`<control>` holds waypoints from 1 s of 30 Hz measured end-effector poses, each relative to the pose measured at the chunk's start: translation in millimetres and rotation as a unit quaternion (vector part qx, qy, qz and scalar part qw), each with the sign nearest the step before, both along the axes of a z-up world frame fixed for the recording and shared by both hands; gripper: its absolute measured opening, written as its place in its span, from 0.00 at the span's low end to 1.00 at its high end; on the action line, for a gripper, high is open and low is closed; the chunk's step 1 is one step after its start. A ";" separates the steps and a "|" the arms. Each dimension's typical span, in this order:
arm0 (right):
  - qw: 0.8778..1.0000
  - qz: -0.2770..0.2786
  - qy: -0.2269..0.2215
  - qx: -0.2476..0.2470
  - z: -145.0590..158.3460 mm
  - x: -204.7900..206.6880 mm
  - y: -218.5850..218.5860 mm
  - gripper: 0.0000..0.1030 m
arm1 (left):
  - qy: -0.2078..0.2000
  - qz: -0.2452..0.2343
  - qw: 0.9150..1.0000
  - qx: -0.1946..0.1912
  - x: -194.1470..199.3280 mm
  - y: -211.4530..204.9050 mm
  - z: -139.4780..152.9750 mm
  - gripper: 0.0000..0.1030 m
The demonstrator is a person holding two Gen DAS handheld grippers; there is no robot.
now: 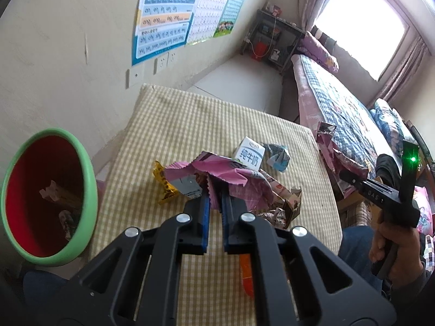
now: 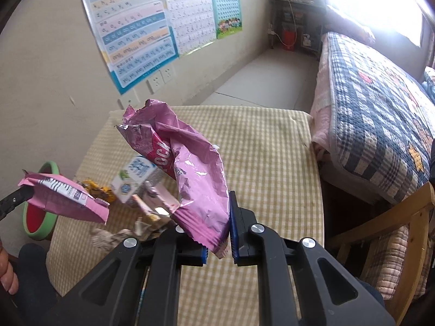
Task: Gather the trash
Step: 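Carry the pink wrappers in both tools over the green-rimmed red bucket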
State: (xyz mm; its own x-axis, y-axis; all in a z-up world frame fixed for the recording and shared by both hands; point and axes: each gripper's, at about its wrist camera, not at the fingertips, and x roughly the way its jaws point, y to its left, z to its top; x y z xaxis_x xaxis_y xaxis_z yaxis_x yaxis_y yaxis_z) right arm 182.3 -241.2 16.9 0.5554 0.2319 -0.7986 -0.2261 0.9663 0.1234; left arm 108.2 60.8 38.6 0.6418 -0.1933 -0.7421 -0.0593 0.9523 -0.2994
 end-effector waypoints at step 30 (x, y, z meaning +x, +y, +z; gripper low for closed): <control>0.986 0.163 -0.023 0.027 34.8 -30.4 175.1 0.12 | -0.038 0.153 0.987 0.025 -70.0 146.3 31.1 0.05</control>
